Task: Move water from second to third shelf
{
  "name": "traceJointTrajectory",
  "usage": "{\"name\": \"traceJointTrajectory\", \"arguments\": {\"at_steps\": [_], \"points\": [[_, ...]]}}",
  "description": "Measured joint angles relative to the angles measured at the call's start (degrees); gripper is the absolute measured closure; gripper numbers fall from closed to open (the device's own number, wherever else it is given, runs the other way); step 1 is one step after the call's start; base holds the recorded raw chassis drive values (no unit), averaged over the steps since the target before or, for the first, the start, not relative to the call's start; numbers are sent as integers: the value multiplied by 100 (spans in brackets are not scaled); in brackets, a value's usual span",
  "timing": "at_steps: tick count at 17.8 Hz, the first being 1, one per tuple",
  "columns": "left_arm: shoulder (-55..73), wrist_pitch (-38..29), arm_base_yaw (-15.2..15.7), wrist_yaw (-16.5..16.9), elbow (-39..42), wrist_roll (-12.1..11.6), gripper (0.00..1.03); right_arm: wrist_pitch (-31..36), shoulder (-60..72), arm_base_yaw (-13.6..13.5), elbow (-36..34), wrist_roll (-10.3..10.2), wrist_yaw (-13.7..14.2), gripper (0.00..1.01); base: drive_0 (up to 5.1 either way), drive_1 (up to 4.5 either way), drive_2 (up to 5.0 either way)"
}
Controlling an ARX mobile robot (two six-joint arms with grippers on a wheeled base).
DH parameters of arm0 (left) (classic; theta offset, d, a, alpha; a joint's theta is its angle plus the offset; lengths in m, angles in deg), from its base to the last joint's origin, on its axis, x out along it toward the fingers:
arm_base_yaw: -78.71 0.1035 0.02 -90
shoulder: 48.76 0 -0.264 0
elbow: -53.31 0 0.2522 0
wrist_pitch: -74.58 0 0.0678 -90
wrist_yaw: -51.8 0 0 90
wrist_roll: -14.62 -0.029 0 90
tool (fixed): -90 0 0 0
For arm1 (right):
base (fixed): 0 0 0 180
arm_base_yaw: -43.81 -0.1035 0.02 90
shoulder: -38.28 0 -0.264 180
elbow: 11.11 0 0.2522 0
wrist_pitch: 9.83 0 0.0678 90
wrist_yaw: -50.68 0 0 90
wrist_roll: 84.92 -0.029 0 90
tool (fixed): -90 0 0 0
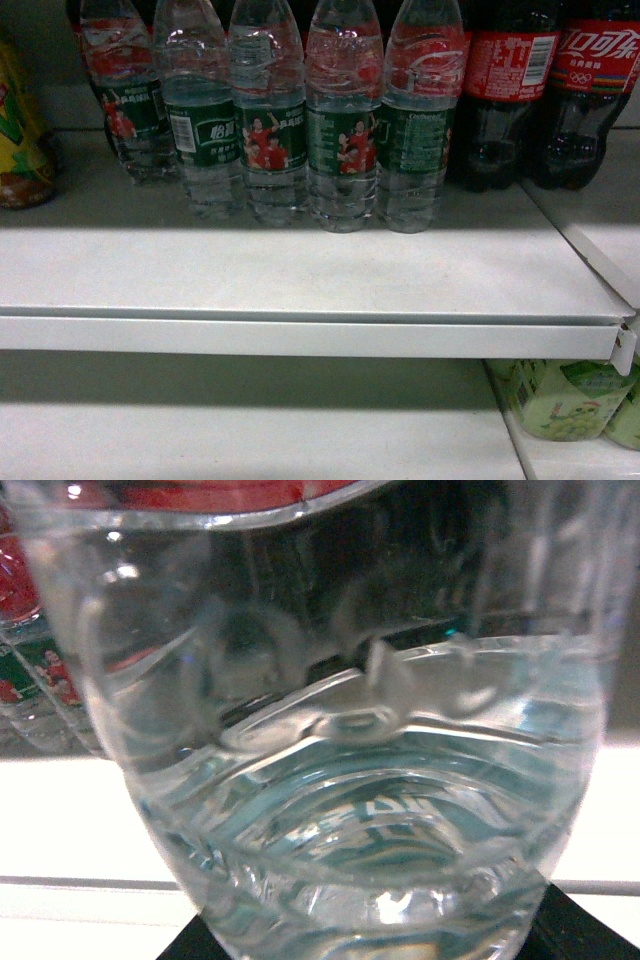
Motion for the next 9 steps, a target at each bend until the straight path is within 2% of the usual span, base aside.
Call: {"name": "traceJointTrajectory", "arguments": {"at_steps": [4,7,9], "points": [[0,0,0,0,0,-2,5,-892,-883,286,-105,-138,-533,59,0,0,0],[0,0,0,0,0,-2,5,-1390,-1587,557,-155,-216,-765,59,0,0,0],[0,0,0,0,0,0,5,-1539,-1838,586,-155,-260,-879,59,0,0,0]]}}
